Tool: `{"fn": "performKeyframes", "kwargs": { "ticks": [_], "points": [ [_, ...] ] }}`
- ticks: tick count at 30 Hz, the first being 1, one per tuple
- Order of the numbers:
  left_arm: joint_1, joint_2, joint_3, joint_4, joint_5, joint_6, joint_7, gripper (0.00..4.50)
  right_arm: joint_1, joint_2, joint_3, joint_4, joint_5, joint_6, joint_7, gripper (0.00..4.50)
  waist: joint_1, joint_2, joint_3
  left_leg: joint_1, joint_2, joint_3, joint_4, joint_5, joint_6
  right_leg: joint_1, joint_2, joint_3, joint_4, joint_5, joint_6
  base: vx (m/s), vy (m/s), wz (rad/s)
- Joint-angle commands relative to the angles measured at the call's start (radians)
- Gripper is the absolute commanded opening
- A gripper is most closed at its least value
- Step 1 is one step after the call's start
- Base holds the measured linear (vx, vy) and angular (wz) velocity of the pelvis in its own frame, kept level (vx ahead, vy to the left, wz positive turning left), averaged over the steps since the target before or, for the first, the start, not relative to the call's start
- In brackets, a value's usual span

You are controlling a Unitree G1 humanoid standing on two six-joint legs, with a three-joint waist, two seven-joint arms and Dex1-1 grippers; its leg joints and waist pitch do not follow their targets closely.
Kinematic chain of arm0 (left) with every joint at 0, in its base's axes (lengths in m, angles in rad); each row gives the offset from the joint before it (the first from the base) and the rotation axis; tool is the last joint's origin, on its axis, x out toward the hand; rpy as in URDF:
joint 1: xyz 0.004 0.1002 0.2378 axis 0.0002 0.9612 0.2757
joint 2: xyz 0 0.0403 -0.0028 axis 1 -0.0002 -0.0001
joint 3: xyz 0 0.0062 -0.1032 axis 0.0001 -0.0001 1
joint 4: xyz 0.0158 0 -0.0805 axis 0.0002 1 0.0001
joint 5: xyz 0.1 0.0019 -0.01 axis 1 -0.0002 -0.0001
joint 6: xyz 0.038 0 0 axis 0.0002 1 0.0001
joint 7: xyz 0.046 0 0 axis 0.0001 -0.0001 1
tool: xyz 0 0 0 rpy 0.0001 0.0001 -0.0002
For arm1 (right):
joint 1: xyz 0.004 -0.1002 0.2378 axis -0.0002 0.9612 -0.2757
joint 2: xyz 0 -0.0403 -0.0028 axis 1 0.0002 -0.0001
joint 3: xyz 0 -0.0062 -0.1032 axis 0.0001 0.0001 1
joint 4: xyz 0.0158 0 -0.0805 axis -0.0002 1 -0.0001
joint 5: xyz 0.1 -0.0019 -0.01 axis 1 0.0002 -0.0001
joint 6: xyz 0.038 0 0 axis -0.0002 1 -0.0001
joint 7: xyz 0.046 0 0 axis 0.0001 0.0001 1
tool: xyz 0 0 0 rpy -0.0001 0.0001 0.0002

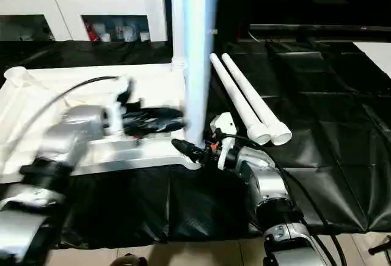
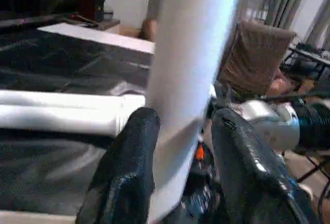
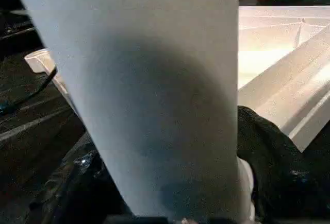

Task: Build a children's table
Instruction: Insert table leg to table base

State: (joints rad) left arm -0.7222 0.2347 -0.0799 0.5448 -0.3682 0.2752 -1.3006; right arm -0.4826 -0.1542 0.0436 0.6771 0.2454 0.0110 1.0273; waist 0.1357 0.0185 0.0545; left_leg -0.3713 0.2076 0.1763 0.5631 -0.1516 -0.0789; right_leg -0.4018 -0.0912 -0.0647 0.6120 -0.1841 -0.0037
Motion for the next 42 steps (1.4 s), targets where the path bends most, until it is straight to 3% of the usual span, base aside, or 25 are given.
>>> {"fn": "performKeyframes", "kwargs": {
  "ticks": [1, 2, 8, 11, 16, 18, 22, 29, 30, 42],
  "points": [
    [-0.032, -0.027, -0.005, 0.007, 0.006, -0.002, 0.026, 2.26, 0.001, 0.0, 0.035, 0.022, -0.026, 0.017, 0.009, 2.68, 0.0, 0.009, -0.069, 0.011, 0.018, 0.0, -0.06, -0.288, 0.02, 0.051, -0.045, 0.035, -0.075, -0.196, -0.242, 0.0, 0.0, 0.0],
    [-0.038, -0.039, -0.003, 0.013, 0.004, -0.002, 0.034, 2.43, 0.0, -0.002, 0.035, 0.023, -0.027, 0.016, 0.011, 2.68, 0.0, 0.012, -0.069, 0.012, 0.018, 0.0, -0.059, -0.289, 0.02, 0.05, -0.044, 0.034, -0.075, -0.193, -0.243, 0.0, 0.0, 0.0],
    [-0.047, -0.077, 0.002, -0.022, -0.032, 0.031, 0.038, 2.95, -0.001, -0.008, 0.037, 0.026, -0.03, 0.017, 0.019, 2.68, -0.001, 0.009, -0.069, 0.011, 0.017, 0.0, -0.059, -0.301, 0.022, 0.054, -0.044, 0.033, -0.076, -0.187, -0.251, 0.0, 0.0, 0.0],
    [-0.047, -0.087, -0.011, -0.018, -0.015, 0.015, 0.045, 3.0, -0.003, -0.009, 0.037, 0.026, -0.031, 0.019, 0.023, 2.68, -0.002, 0.009, -0.069, 0.009, 0.017, 0.0, -0.058, -0.282, 0.034, 0.055, -0.042, 0.033, -0.075, -0.168, -0.254, 0.0, 0.0, 0.0],
    [-0.038, -0.088, -0.044, 0.001, 0.033, -0.007, 0.06, 2.62, -0.001, -0.012, 0.04, 0.021, -0.032, 0.024, 0.028, 2.68, -0.004, 0.009, -0.069, 0.01, 0.018, -0.001, -0.059, -0.284, 0.035, 0.055, -0.043, 0.032, -0.077, -0.186, -0.243, 0.0, 0.0, 0.0],
    [-0.038, -0.087, -0.049, 0.012, 0.053, -0.017, 0.088, 2.25, 0.0, -0.014, 0.041, 0.017, -0.031, 0.027, 0.029, 2.68, -0.005, 0.01, -0.069, 0.011, 0.019, -0.001, -0.059, -0.287, 0.034, 0.054, -0.043, 0.032, -0.077, -0.188, -0.243, 0.0, 0.0, 0.0],
    [-0.041, -0.078, -0.07, 0.06, 0.111, -0.056, 0.151, 2.1, -0.002, -0.019, 0.041, 0.017, -0.034, 0.03, 0.031, 2.68, -0.003, 0.011, -0.068, 0.013, 0.019, -0.001, -0.06, -0.303, 0.03, 0.052, -0.044, 0.033, -0.081, -0.214, -0.235, 0.0, 0.0, 0.0],
    [-0.047, -0.089, -0.055, 0.073, 0.112, -0.065, 0.173, 1.96, -0.013, -0.025, 0.041, 0.015, -0.048, 0.019, 0.004, 2.68, 0.002, 0.009, -0.065, 0.014, 0.019, -0.002, -0.063, -0.323, 0.021, 0.05, -0.047, 0.034, -0.088, -0.279, -0.214, 0.0, 0.0, 0.0],
    [-0.047, -0.089, -0.056, 0.074, 0.115, -0.067, 0.176, 1.94, -0.015, -0.026, 0.038, 0.015, -0.046, 0.022, 0.003, 3.24, 0.002, 0.01, -0.066, 0.014, 0.019, -0.002, -0.063, -0.323, 0.022, 0.05, -0.047, 0.034, -0.088, -0.284, -0.211, 0.0, 0.0, 0.0],
    [-0.046, -0.094, -0.074, 0.101, 0.138, -0.101, 0.193, 1.93, -0.039, -0.092, 0.014, -0.172, 0.001, 0.119, 0.028, 4.08, 0.003, 0.007, -0.064, 0.012, 0.018, -0.003, -0.066, -0.326, 0.021, 0.048, -0.045, 0.034, -0.094, -0.324, -0.175, 0.0, 0.0, 0.0]
  ]
}}
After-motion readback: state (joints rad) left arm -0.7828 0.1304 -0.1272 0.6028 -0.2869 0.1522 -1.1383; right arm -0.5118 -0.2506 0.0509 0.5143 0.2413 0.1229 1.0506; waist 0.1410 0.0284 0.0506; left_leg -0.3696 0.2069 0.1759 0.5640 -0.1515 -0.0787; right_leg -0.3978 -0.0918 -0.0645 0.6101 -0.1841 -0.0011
